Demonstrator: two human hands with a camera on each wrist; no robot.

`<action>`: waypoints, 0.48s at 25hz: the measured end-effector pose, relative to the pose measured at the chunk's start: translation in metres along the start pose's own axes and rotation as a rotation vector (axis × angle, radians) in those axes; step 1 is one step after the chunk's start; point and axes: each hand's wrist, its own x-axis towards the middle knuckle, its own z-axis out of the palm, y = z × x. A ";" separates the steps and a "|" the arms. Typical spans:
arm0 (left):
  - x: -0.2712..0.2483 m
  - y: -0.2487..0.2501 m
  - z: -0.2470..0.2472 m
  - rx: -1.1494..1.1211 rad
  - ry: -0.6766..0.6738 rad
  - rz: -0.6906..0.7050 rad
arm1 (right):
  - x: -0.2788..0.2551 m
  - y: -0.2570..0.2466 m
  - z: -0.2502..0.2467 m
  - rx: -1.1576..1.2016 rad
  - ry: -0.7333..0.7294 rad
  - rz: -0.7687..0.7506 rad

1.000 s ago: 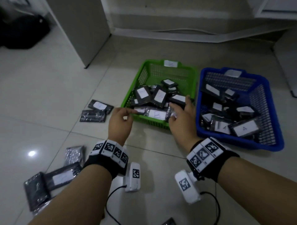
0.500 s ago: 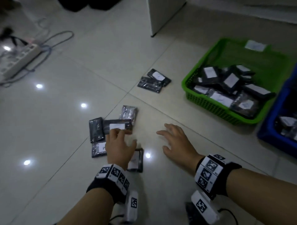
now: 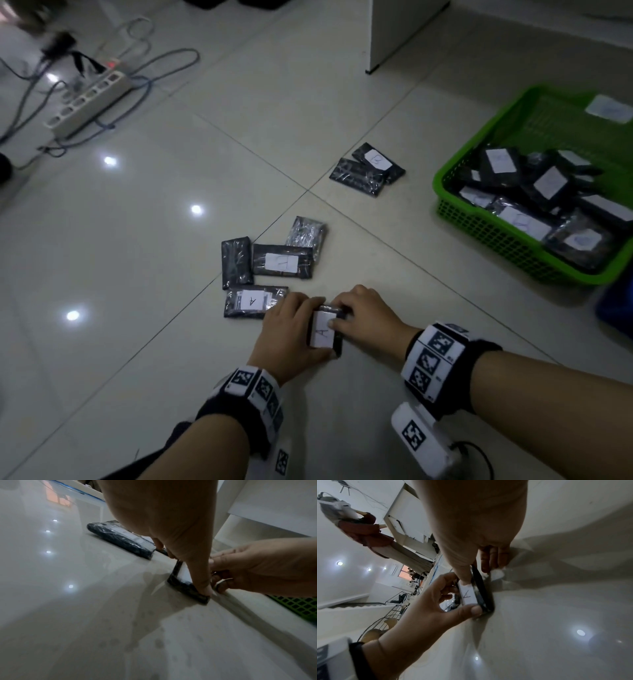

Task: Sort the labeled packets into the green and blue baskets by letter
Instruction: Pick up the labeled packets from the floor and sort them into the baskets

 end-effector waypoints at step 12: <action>0.018 -0.021 -0.020 0.043 0.044 -0.109 | 0.012 0.003 -0.048 0.534 0.260 0.190</action>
